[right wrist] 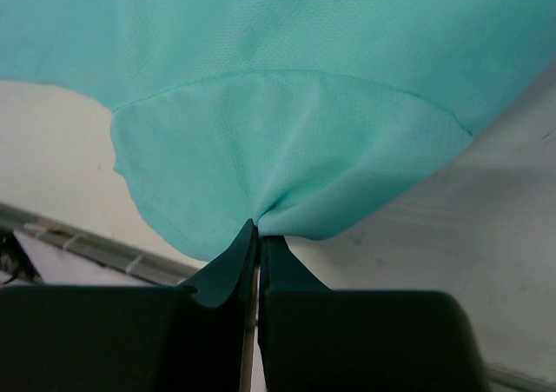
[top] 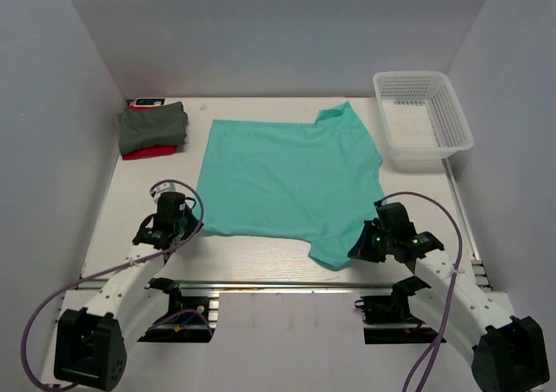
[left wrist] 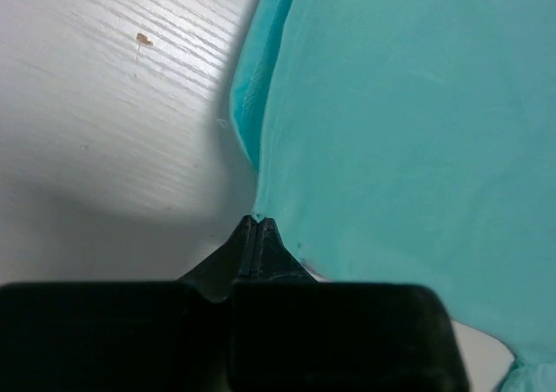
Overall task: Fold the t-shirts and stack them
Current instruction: Grap the side of the flattened tshirt closest away from the robot with both arms
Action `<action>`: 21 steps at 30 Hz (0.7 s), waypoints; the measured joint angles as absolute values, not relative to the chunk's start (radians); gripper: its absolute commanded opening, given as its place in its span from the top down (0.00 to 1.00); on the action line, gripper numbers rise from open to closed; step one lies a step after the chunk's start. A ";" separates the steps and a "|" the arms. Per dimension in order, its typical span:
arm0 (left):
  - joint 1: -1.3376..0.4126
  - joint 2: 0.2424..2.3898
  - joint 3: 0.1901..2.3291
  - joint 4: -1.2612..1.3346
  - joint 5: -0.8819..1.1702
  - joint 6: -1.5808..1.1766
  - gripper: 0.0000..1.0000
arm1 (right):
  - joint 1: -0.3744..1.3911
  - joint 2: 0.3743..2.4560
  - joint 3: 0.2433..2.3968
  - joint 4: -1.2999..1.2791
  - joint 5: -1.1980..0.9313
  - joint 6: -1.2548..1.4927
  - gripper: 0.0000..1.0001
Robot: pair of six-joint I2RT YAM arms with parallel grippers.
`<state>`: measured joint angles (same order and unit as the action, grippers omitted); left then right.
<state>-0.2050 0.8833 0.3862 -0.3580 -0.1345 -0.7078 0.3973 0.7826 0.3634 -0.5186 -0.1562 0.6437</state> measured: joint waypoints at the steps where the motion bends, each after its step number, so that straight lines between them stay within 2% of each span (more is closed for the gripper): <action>1: -0.205 0.868 0.384 -0.369 -0.131 -0.709 1.00 | 0.398 0.776 0.361 -0.534 -0.183 0.645 1.00; 5: -0.205 0.813 0.357 -0.409 -0.093 -0.715 1.00 | 0.400 0.742 0.353 -0.574 -0.258 0.647 1.00; 11: -0.205 0.838 0.358 -0.429 -0.064 -0.715 1.00 | 0.400 0.771 0.417 -0.592 -0.270 0.641 1.00; 21: -0.204 1.084 0.572 -0.376 -0.079 -0.715 1.00 | 0.380 0.984 0.611 -0.550 -0.233 0.630 1.00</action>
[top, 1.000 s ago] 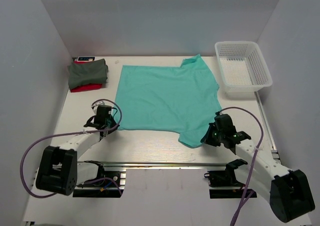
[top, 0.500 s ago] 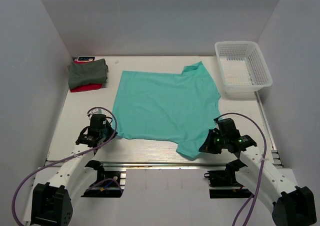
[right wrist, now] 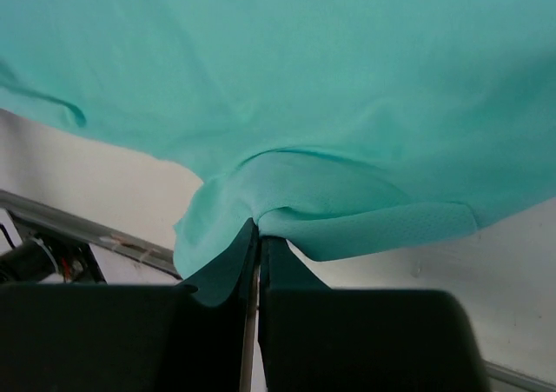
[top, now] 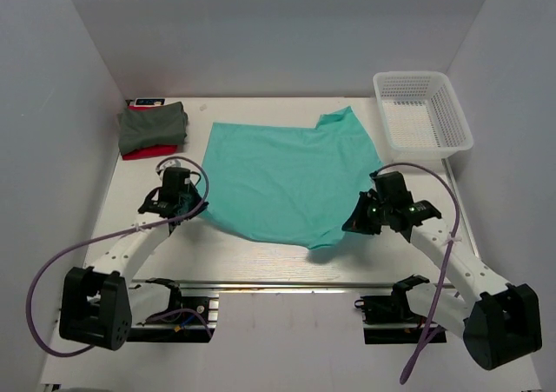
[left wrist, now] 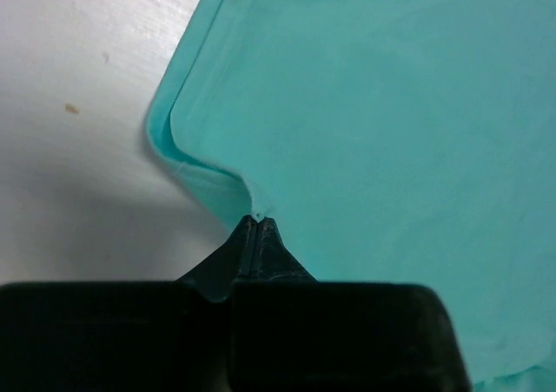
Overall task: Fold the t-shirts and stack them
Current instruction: Grap the side of the flattened tshirt closest away from the robot with both arms, then fold the flattened tshirt in 1/3 of the way
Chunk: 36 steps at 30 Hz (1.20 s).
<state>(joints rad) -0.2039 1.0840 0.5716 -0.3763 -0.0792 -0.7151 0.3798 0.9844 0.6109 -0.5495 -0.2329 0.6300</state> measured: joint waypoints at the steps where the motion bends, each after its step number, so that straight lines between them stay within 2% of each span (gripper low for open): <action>1: -0.204 1.112 0.599 -0.372 -0.090 -0.715 1.00 | 0.374 1.001 0.636 -0.550 -0.217 0.627 1.00; 14: -0.200 1.400 0.870 -0.292 -0.180 -0.691 1.00 | 0.264 1.152 0.848 -0.543 -0.064 0.588 1.00; 34: -0.192 1.846 1.245 -0.203 -0.282 -0.609 1.00 | 0.149 1.485 1.053 -0.423 -0.170 0.549 1.00; 35: -0.192 1.867 1.258 -0.205 -0.288 -0.610 1.00 | 0.143 1.518 1.073 -0.422 -0.176 0.551 0.99; 36: -0.192 1.890 1.271 -0.204 -0.294 -0.611 1.00 | 0.139 1.551 1.094 -0.422 -0.180 0.553 0.89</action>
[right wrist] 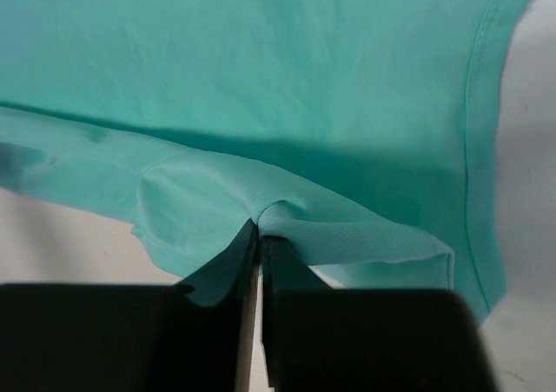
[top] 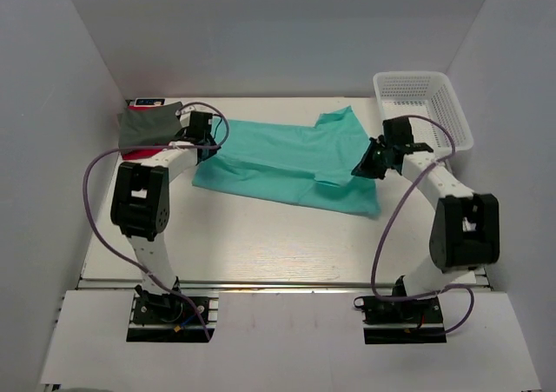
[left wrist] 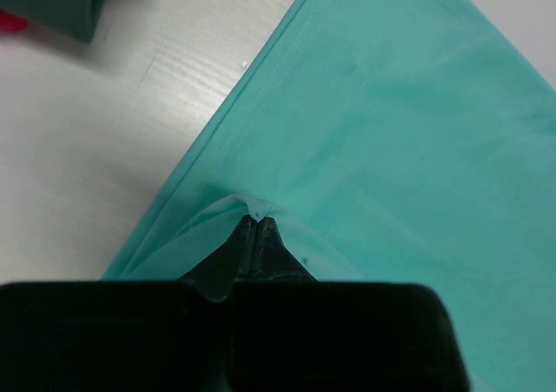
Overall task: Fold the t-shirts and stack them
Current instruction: Fold the flattened tshirt in 1/3 of the way
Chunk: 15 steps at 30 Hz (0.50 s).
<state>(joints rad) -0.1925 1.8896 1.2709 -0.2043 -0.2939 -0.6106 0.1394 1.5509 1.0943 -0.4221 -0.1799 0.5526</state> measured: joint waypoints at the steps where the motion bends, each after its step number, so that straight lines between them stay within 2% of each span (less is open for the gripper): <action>1: -0.192 1.919 1.298 -0.216 -0.302 -0.614 0.98 | 0.134 1.592 1.121 -0.421 -0.184 0.561 0.81; 2: -0.192 1.949 1.327 -0.218 -0.306 -0.617 0.71 | 0.129 1.633 1.150 -0.420 -0.187 0.569 0.78; 3: -0.191 1.985 1.368 -0.236 -0.308 -0.618 0.52 | 0.123 1.680 1.194 -0.430 -0.192 0.575 0.70; 4: -0.189 2.024 1.423 -0.265 -0.313 -0.624 0.21 | 0.116 1.728 1.242 -0.427 -0.201 0.579 0.45; 5: -0.187 2.059 1.474 -0.285 -0.318 -0.622 0.00 | 0.109 1.776 1.296 -0.427 -0.215 0.583 0.35; 7: -0.181 2.120 1.576 -0.312 -0.326 -0.633 0.00 | 0.102 1.843 1.384 -0.415 -0.236 0.576 0.11; 11: -0.173 2.131 1.646 -0.348 -0.325 -0.632 0.00 | 0.102 1.852 1.436 -0.380 -0.278 0.545 0.10; 15: -0.168 2.059 1.567 -0.331 -0.302 -0.611 0.00 | 0.118 1.739 1.325 -0.340 -0.294 0.499 0.10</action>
<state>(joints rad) -0.1684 2.0590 1.5673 -0.3305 -0.3019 -0.6109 0.1177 1.7393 1.3251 -0.3401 -0.2943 0.4992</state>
